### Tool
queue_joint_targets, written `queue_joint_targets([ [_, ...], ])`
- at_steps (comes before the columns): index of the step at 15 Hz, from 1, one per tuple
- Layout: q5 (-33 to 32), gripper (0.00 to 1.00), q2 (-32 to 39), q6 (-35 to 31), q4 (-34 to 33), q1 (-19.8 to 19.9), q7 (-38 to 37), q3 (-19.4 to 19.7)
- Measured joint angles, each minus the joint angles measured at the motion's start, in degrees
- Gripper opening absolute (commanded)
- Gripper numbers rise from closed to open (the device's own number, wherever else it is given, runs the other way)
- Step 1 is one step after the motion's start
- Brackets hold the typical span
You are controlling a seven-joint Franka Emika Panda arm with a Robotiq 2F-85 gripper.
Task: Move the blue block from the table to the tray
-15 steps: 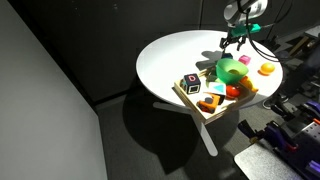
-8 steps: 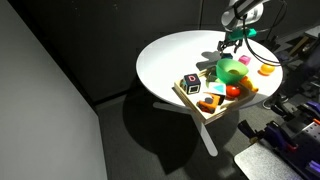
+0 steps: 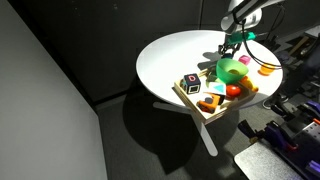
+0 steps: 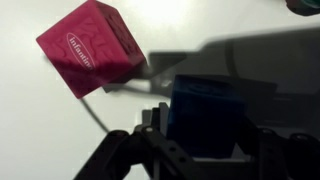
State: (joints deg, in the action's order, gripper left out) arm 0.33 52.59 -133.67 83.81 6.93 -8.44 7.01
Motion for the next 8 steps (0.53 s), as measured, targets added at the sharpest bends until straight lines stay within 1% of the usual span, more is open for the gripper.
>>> queue_joint_targets([
  [1,0.0,0.33,0.0,0.0,0.0,0.0,0.0,0.1],
  [4,0.0,0.30,0.0,0.1,-0.2,-0.2,0.0,0.6],
  [8,-0.3,0.30,-1.5,1.6,-0.4,-0.7,-0.1,2.0],
])
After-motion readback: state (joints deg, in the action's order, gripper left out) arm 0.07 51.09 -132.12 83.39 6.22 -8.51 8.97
